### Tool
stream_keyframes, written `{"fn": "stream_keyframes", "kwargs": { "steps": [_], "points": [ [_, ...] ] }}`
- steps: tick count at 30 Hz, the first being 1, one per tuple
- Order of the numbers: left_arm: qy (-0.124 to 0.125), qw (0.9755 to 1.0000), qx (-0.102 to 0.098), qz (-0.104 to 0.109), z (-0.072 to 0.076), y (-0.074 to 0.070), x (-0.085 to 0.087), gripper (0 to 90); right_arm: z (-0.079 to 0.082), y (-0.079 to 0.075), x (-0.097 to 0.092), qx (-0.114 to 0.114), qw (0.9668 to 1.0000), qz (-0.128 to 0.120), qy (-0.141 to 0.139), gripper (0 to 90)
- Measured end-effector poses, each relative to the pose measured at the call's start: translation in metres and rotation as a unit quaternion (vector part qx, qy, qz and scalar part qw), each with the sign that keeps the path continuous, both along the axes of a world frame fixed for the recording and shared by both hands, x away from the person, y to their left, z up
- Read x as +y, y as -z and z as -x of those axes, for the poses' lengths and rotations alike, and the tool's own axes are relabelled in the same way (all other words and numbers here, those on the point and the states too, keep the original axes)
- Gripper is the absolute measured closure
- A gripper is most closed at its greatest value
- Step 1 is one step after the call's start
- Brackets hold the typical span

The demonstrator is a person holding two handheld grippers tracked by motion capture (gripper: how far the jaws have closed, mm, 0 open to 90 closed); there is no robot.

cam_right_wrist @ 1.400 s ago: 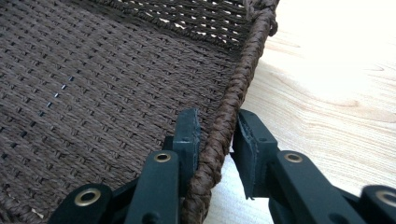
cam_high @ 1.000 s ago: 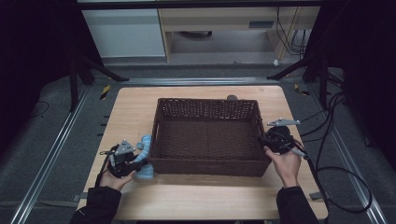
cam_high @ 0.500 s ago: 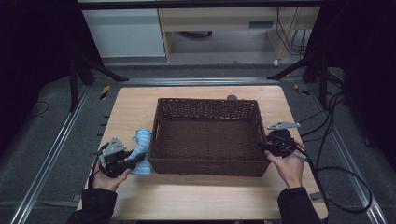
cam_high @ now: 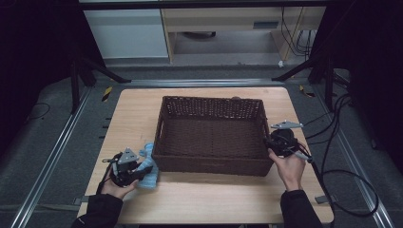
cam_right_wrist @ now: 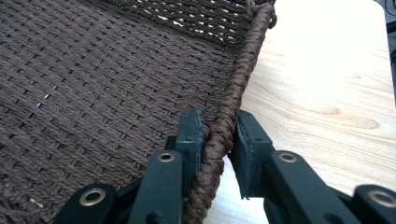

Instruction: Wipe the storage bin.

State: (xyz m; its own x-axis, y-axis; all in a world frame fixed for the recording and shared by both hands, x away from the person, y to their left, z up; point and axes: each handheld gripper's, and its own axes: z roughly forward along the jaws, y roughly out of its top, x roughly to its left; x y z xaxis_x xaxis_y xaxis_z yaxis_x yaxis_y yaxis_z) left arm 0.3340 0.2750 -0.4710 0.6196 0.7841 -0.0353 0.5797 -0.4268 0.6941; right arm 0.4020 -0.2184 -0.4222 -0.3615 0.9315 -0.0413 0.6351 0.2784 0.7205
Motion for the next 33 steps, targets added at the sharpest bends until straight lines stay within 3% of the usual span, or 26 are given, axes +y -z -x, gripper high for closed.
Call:
{"fn": "stream_keyframes", "kwargs": {
  "steps": [6,11,17,20,25,29,33],
  "points": [
    [-0.006,0.9999,-0.007,0.012,0.000,-0.006,0.003,69.5,0.000,-0.001,-0.002,-0.006,0.9999,-0.007,-0.008,67.1],
    [-0.010,0.9983,-0.040,0.041,0.009,-0.026,0.007,69.5,0.005,-0.004,-0.003,-0.019,0.9996,-0.004,-0.022,59.0],
    [-0.019,0.9952,-0.074,0.061,0.017,-0.042,0.012,69.5,0.009,-0.006,-0.004,-0.024,0.9992,-0.006,-0.032,56.4],
    [-0.018,0.9964,-0.064,0.054,0.018,-0.038,0.012,69.5,0.009,-0.005,-0.005,-0.024,0.9992,-0.006,-0.031,55.2],
    [-0.010,0.9993,-0.023,0.027,0.019,-0.017,0.003,69.5,0.010,-0.003,-0.008,-0.021,0.9992,-0.012,-0.032,53.7],
    [-0.008,0.9999,0.004,0.010,0.019,-0.005,-0.002,69.5,0.010,-0.002,-0.008,-0.012,0.9991,-0.020,-0.035,58.2],
    [-0.008,0.9999,0.007,0.004,0.023,-0.005,-0.004,69.4,0.011,-0.002,-0.007,-0.005,0.9990,-0.025,-0.036,62.9]
  ]
}}
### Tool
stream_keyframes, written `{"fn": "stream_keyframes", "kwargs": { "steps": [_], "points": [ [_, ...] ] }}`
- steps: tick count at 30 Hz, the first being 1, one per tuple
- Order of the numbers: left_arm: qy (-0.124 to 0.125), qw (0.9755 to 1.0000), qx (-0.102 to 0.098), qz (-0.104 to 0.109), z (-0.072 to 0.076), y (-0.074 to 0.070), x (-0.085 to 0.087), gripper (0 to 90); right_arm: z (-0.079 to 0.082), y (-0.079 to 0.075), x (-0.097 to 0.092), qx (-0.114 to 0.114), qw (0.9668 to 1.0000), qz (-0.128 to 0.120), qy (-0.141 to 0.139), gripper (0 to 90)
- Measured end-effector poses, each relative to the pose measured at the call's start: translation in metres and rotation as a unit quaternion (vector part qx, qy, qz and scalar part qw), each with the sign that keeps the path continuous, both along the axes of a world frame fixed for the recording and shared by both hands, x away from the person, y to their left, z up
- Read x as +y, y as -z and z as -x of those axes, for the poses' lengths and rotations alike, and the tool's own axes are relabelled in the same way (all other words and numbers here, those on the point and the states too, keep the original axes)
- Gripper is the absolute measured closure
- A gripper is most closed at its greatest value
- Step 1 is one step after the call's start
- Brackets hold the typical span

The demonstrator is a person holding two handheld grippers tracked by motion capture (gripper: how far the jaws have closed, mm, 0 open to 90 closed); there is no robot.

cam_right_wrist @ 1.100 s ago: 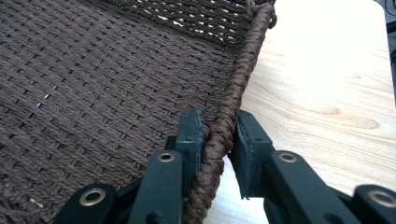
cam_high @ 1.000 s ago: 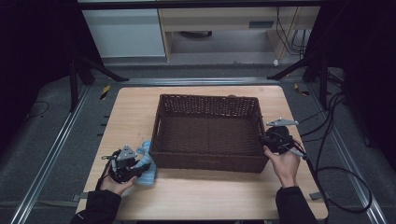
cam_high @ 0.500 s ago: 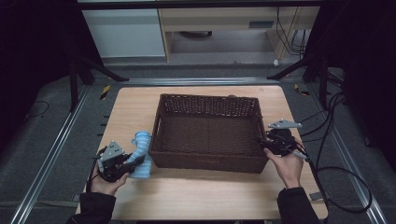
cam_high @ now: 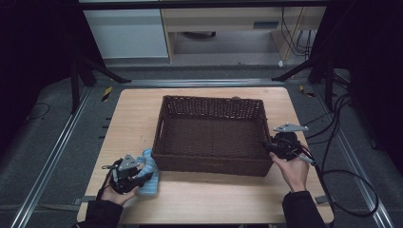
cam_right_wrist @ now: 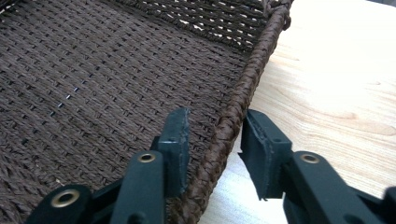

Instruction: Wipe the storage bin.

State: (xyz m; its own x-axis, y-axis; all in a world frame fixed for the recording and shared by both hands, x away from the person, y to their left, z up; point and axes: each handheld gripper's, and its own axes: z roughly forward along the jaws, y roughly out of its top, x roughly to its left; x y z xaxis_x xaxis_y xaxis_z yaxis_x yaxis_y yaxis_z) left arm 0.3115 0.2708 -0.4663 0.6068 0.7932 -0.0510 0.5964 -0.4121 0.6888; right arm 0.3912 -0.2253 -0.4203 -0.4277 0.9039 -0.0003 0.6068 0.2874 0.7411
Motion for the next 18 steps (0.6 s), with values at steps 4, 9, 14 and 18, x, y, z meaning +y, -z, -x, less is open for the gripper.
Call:
{"fn": "stream_keyframes", "kwargs": {
  "steps": [4,9,14,18],
  "points": [
    [-0.003,0.9997,-0.017,0.019,0.006,-0.012,0.005,69.4,0.000,0.000,0.001,0.002,1.0000,0.000,0.008,67.1],
    [-0.009,0.9972,-0.056,0.049,0.016,-0.033,0.010,69.4,0.001,0.000,0.003,0.002,0.9998,0.007,0.020,69.5],
    [-0.009,0.9969,-0.067,0.041,0.020,-0.036,0.010,69.4,0.000,0.000,0.003,0.003,0.9998,0.003,0.021,69.2],
    [-0.007,0.9986,-0.043,0.030,0.014,-0.023,0.008,69.4,0.000,0.001,0.002,0.004,0.9998,-0.001,0.018,68.5]
  ]
}}
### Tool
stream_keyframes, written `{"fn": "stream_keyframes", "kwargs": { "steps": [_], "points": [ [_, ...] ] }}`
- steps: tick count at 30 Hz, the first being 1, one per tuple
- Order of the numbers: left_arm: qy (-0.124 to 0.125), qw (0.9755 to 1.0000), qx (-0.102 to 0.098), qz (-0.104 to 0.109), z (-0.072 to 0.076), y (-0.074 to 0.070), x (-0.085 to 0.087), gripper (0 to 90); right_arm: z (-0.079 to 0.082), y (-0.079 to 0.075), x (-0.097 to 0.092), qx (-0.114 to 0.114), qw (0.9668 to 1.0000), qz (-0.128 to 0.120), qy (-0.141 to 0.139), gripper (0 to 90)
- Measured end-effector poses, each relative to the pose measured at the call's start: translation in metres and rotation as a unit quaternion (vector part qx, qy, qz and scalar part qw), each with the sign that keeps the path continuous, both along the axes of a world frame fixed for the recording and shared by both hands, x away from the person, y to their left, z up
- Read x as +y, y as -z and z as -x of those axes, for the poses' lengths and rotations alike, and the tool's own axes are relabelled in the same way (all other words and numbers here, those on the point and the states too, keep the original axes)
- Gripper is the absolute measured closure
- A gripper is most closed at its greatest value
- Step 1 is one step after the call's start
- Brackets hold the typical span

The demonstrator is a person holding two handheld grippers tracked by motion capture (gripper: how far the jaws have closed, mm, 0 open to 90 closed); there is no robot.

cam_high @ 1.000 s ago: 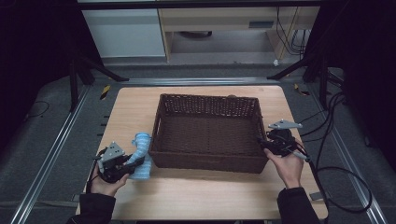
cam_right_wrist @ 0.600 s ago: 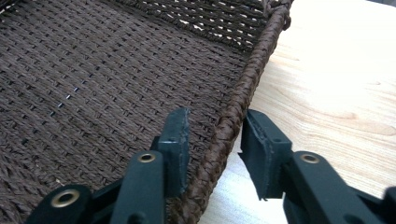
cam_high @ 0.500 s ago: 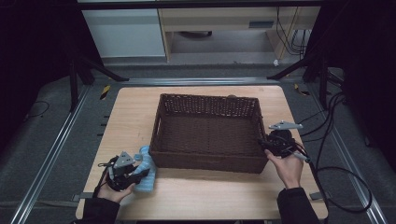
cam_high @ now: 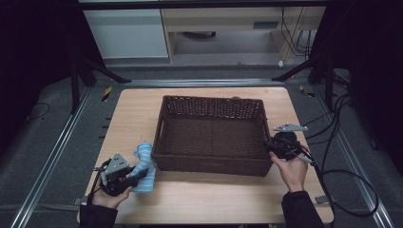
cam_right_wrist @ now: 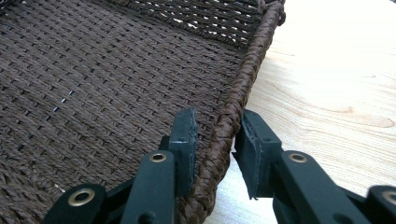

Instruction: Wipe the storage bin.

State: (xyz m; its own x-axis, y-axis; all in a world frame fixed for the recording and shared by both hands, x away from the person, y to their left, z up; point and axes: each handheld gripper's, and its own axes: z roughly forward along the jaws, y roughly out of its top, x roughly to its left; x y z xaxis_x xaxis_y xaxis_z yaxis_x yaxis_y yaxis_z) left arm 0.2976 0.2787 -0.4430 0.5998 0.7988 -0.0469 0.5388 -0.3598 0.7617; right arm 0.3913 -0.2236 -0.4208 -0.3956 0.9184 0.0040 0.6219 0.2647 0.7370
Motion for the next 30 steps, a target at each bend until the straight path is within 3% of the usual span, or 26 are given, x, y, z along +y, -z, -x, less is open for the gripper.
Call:
{"fn": "stream_keyframes", "kwargs": {
  "steps": [4,8,13,18,21,24,27,30],
  "points": [
    [0.006,0.9993,0.029,-0.024,-0.009,0.018,-0.005,69.4,0.000,0.000,0.000,-0.001,1.0000,0.003,-0.002,68.1],
    [0.007,0.9983,0.045,-0.038,-0.016,0.027,-0.009,69.4,0.000,0.000,0.000,-0.002,1.0000,0.003,-0.004,67.7],
    [-0.007,0.9989,0.036,-0.028,-0.017,0.021,-0.002,69.4,0.000,0.000,-0.001,-0.002,1.0000,0.002,-0.005,67.2],
    [-0.060,0.9980,0.016,-0.013,-0.025,0.011,0.016,69.3,0.000,0.000,-0.001,-0.003,1.0000,0.000,-0.006,66.6],
    [-0.096,0.9953,0.009,-0.016,-0.031,0.009,0.027,69.1,0.000,0.000,-0.001,-0.003,1.0000,0.000,-0.006,66.2],
    [-0.137,0.9902,0.009,-0.027,-0.037,0.012,0.042,68.9,-0.001,0.001,-0.001,-0.002,1.0000,-0.002,-0.007,65.5],
    [-0.164,0.9853,0.016,-0.047,-0.042,0.019,0.055,68.7,-0.001,0.001,-0.002,-0.001,1.0000,-0.004,-0.007,65.3],
    [-0.175,0.9827,0.029,-0.054,-0.045,0.025,0.063,68.2,-0.001,0.001,-0.002,-0.001,1.0000,-0.004,-0.008,65.3]
  ]
}}
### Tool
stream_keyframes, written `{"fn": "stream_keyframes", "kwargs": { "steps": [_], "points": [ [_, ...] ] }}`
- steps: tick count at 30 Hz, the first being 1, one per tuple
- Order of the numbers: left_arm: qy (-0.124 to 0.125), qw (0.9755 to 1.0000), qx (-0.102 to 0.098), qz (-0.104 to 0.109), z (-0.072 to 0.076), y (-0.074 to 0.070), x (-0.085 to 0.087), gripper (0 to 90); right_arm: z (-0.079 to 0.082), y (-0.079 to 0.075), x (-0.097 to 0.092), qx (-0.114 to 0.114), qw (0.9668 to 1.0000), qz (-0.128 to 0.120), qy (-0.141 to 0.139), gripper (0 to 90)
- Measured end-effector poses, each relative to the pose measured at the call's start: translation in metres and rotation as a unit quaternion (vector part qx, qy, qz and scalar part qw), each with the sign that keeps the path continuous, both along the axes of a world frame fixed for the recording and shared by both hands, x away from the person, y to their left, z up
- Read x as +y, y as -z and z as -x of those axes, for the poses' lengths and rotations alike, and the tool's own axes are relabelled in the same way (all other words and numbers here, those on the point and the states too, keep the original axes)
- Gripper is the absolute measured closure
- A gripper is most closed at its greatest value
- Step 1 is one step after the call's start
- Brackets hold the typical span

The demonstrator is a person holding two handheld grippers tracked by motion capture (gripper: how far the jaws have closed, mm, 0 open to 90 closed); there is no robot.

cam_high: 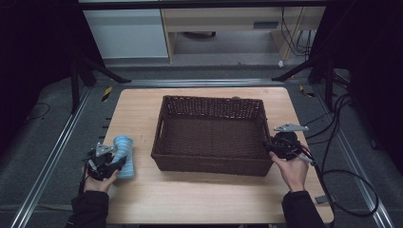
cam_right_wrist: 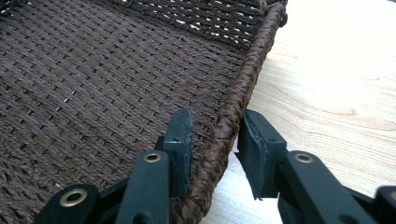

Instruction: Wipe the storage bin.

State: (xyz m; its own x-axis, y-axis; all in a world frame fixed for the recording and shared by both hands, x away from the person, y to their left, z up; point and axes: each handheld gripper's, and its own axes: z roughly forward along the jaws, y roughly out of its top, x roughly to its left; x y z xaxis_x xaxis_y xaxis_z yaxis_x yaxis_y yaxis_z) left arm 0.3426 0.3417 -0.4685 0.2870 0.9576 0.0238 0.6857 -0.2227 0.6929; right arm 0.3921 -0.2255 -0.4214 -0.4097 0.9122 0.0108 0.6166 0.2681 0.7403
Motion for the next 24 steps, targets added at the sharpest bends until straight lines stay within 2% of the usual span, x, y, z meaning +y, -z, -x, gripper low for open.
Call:
{"fn": "stream_keyframes", "kwargs": {
  "steps": [6,10,11,16,24],
  "points": [
    [0.001,0.9999,0.003,-0.012,-0.001,0.004,0.000,65.5,0.000,0.000,0.000,0.000,1.0000,0.000,0.000,65.1],
    [0.000,0.9997,-0.006,-0.024,0.000,0.004,-0.002,59.0,0.000,0.000,0.000,-0.001,1.0000,0.000,-0.001,64.6],
    [0.000,0.9997,-0.008,-0.023,0.000,0.003,-0.002,55.0,0.000,0.000,-0.001,-0.001,1.0000,0.000,-0.001,64.0],
    [0.000,0.9994,-0.031,-0.015,0.005,-0.005,-0.002,46.1,-0.001,0.000,-0.001,-0.006,1.0000,0.003,0.005,57.6],
    [0.007,0.9982,-0.058,0.011,0.010,-0.026,-0.006,43.4,0.001,-0.005,-0.001,-0.023,0.9997,0.003,0.001,53.2]
  ]
}}
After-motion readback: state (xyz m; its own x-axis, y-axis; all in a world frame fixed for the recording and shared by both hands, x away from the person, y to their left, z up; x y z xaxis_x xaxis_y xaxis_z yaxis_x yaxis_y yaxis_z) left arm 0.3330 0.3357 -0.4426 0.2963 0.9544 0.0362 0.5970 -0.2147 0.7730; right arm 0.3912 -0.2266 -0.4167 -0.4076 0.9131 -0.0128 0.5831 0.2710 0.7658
